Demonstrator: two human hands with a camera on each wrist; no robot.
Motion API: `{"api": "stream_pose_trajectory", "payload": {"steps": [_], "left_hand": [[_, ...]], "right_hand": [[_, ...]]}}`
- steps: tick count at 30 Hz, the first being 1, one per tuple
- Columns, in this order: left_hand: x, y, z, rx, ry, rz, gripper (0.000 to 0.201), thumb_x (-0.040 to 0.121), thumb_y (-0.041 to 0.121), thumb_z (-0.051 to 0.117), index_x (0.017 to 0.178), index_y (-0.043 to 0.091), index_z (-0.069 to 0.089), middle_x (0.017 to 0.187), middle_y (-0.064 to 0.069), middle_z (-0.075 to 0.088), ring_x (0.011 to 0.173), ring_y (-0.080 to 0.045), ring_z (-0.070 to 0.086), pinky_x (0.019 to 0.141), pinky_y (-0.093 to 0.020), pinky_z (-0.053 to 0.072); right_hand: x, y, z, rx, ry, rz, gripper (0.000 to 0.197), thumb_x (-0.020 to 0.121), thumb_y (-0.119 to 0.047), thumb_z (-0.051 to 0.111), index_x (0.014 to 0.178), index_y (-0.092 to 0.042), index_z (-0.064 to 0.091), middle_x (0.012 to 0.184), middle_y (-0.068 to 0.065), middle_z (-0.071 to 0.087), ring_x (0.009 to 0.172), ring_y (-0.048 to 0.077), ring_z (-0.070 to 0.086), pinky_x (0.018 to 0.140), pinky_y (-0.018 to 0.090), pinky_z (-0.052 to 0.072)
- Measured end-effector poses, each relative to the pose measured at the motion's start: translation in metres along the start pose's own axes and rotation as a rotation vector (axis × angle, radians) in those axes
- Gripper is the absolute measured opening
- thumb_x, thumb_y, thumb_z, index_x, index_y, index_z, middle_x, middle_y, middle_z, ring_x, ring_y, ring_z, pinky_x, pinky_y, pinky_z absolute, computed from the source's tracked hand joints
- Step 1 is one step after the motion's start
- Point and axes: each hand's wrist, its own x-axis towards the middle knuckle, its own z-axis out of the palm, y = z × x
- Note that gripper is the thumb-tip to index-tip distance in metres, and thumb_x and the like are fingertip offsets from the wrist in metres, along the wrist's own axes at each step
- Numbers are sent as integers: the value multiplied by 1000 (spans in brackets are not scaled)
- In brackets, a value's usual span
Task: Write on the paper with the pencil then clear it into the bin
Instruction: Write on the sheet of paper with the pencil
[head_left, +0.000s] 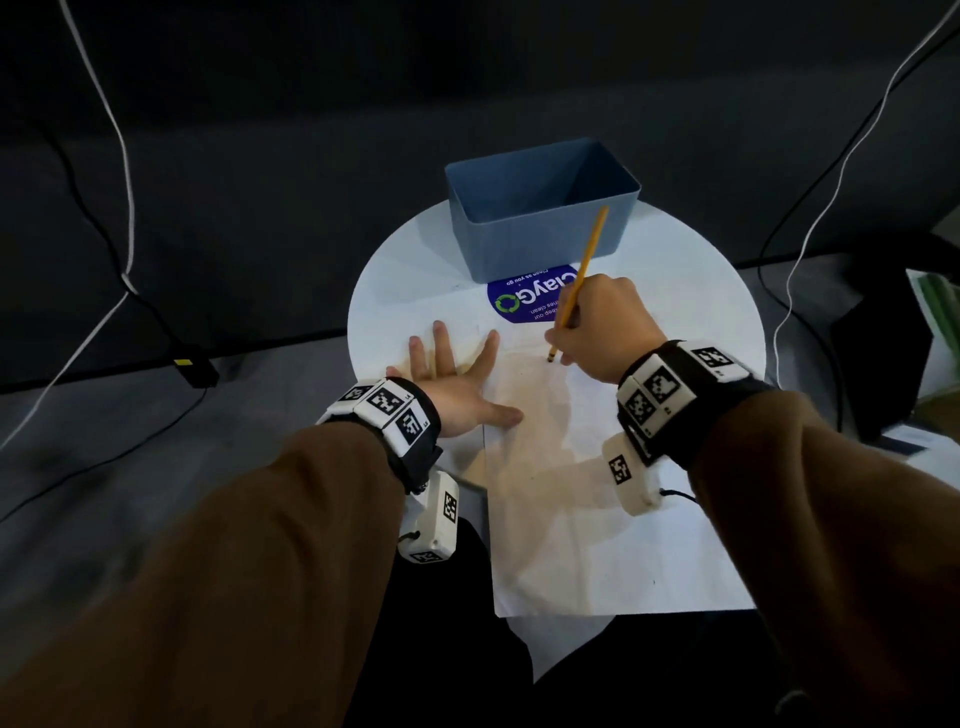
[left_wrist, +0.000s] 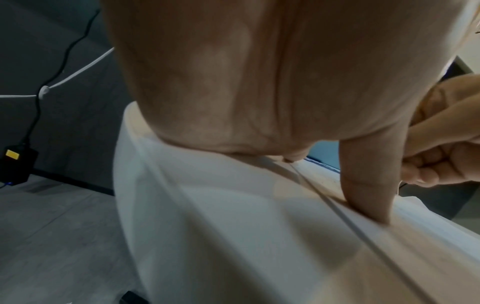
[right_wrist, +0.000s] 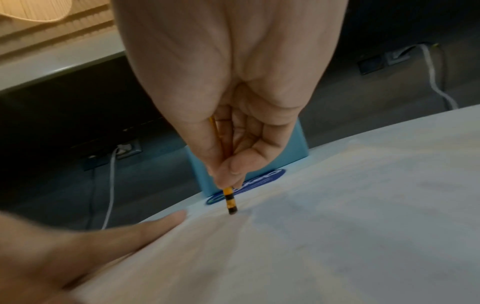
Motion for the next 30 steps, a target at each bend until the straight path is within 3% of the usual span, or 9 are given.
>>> {"api": "stream_pose_trajectory", "payload": {"steps": [5, 10, 14, 17, 20, 23, 27, 30], "left_hand": [[-1, 1, -2, 13, -19, -4, 101, 85, 73, 55, 149, 52, -21, 154, -11, -42, 143, -40, -34, 114, -68, -8], [-1, 2, -2, 27, -16, -8, 101, 85, 73, 54, 149, 52, -21, 154, -12, -41, 144, -40, -33, 115, -67, -9], [0, -1, -1, 7, -10, -9, 102, 83, 74, 56, 148, 55, -21, 153, -10, -43, 143, -39, -35, 115, -66, -10], [1, 2, -1, 18, -16, -12, 101, 85, 73, 55, 149, 53, -21, 153, -11, -43, 143, -40, -34, 115, -66, -10], [1, 1, -1, 35, -3, -21, 101, 83, 76, 53, 150, 53, -19, 157, -13, -36, 145, -40, -30, 115, -66, -7], [1, 1, -1, 34, 5, -21, 100, 82, 77, 53, 149, 54, -18, 158, -12, -35, 146, -40, -29, 115, -66, -7], [2, 0, -1, 19, -2, -13, 101, 82, 76, 55, 148, 56, -19, 156, -11, -39, 144, -40, -32, 114, -67, -9], [3, 0, -1, 27, -11, -16, 101, 82, 77, 54, 148, 56, -20, 156, -11, -39, 144, -40, -32, 114, -67, -9]], "right_hand": [[-4, 30, -24, 16, 71, 120, 16, 89, -16, 73, 75, -14, 65, 78, 7, 71, 84, 17, 67, 62, 19, 45], [-7, 27, -15, 37, 47, 65, 16, 89, -23, 75, 80, -13, 66, 74, 4, 71, 78, 14, 68, 72, 25, 54], [-8, 40, -29, 5, 62, 142, 13, 89, -17, 73, 79, -14, 65, 81, 9, 71, 77, 16, 69, 59, 17, 42], [-10, 34, -31, 16, 79, 126, 11, 91, -19, 72, 83, -14, 66, 79, 4, 70, 73, 9, 67, 56, 13, 38], [-7, 15, -17, 39, 60, 50, 13, 91, -24, 72, 88, -13, 66, 82, 3, 70, 78, 10, 67, 58, 16, 43], [-6, 15, -7, 22, 17, 39, 13, 89, -21, 73, 85, -12, 64, 86, 9, 70, 79, 18, 70, 69, 27, 55], [-10, 34, -20, 15, 61, 128, 9, 91, -17, 71, 85, -15, 65, 90, 9, 68, 78, 13, 64, 56, 15, 38], [-13, 34, -21, 32, 77, 109, 9, 91, -19, 71, 86, -14, 66, 87, 8, 69, 82, 11, 60, 58, 14, 34]]}}
